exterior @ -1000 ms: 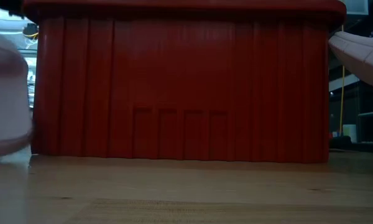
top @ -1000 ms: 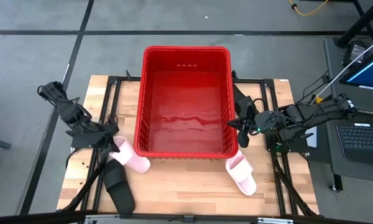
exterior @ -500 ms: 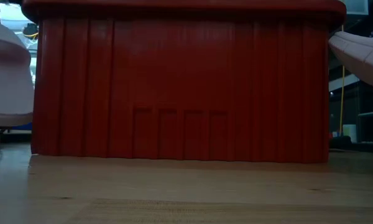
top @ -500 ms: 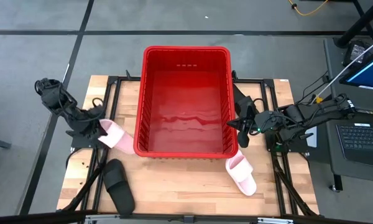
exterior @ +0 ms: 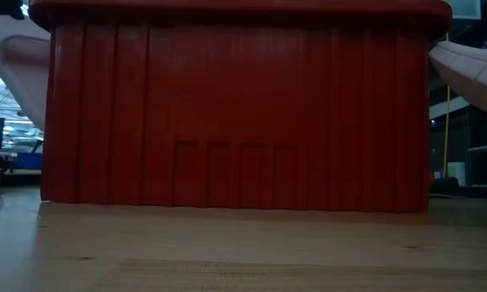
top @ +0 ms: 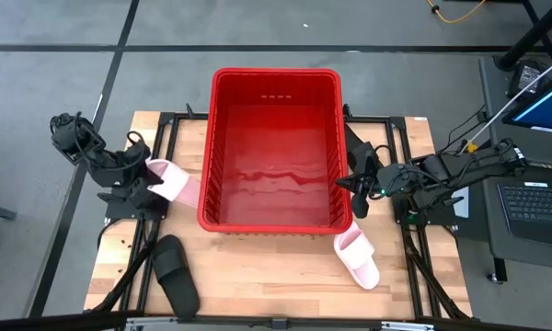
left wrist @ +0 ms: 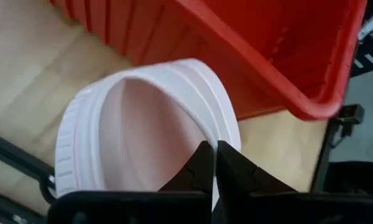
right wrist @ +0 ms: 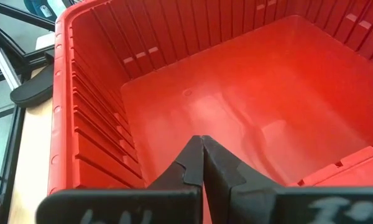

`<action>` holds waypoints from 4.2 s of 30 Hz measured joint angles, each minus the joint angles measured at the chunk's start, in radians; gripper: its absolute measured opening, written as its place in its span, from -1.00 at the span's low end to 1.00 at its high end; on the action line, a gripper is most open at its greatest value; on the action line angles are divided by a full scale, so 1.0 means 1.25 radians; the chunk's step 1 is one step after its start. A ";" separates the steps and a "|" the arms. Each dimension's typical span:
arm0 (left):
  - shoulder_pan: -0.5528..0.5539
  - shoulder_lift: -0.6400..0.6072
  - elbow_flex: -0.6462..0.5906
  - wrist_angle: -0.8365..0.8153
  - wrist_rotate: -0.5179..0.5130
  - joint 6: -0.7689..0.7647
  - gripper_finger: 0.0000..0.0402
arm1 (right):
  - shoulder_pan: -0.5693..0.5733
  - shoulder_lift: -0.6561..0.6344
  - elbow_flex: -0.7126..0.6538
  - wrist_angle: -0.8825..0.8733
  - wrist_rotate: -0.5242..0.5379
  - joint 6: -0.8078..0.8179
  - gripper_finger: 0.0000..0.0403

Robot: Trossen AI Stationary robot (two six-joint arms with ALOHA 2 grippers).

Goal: Pick and place slides into bin
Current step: Put the left pink slide into the bin

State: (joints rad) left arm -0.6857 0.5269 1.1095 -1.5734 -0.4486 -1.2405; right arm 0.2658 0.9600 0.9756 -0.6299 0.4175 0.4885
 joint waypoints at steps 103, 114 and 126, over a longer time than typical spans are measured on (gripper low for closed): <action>0.117 0.178 0.138 0.286 -0.167 0.631 -0.99 | -0.001 0.000 0.000 0.181 0.072 -0.071 -0.97; 0.117 0.256 0.188 0.411 -0.202 0.689 -0.99 | -0.001 0.000 0.000 0.269 0.071 -0.147 -0.97; 0.290 0.377 0.305 0.417 -0.111 0.759 -0.99 | -0.001 0.000 0.044 0.379 0.048 -0.313 -0.97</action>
State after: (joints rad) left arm -0.3227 0.9982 1.4912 -1.0522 -0.5869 -0.2917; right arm 0.2649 0.9600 1.0301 -0.1558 0.4778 0.0973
